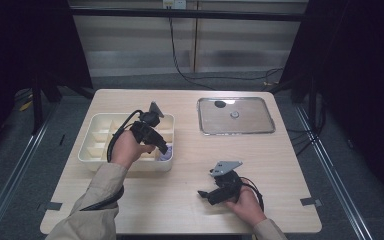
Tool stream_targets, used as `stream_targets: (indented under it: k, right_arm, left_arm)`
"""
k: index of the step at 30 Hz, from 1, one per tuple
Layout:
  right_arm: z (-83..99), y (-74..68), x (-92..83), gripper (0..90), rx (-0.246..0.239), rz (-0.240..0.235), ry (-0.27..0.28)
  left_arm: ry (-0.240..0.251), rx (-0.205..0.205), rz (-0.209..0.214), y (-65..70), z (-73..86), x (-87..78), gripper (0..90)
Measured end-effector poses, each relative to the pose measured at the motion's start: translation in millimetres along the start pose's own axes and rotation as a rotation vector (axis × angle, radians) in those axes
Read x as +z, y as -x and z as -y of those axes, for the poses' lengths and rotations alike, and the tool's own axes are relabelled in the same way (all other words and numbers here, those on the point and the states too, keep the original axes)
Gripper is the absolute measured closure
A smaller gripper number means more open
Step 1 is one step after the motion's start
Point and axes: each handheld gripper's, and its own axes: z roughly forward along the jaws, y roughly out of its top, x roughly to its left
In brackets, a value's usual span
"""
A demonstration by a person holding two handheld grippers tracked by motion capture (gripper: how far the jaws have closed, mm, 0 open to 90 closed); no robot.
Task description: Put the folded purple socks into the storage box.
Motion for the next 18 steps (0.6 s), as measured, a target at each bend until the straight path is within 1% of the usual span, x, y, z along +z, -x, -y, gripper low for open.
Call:
stream_targets:
  k: [1, 3, 5, 8, 10, 17, 18]
  right_arm:
    - [0.0, 0.0, 0.0, 12.2, 0.000, 0.000, 0.000]
    - [0.0, 0.0, 0.0, 12.2, 0.000, 0.000, 0.000]
    - [0.0, 0.0, 0.1, 12.2, 0.001, -0.002, 0.001]
    - [0.0, 0.0, 0.0, 12.2, 0.001, 0.000, 0.000]
    - [0.0, 0.0, 0.0, 12.2, 0.000, 0.000, 0.000]
    - [0.0, 0.0, 0.0, 12.2, 0.000, 0.000, 0.000]
    - [0.0, 0.0, 0.0, 12.2, 0.000, 0.000, 0.000]
  left_arm:
    - [0.001, 0.007, 0.002, -0.3, 0.3, -0.3, 37.8]
    - [0.006, 0.005, -0.002, 0.0, 0.7, -1.3, 35.9]
    - [0.013, 0.004, 0.002, 0.2, 1.1, -2.2, 34.4]
    - [0.011, 0.014, -0.002, 0.4, 1.4, -2.0, 30.8]
    - [0.013, 0.017, 0.003, 0.2, 1.7, -1.9, 29.0]
    - [0.025, 0.022, 0.002, 1.2, 1.7, -2.4, 26.6]
    - [0.024, 0.027, 0.001, 1.3, 1.8, -2.5, 26.6]
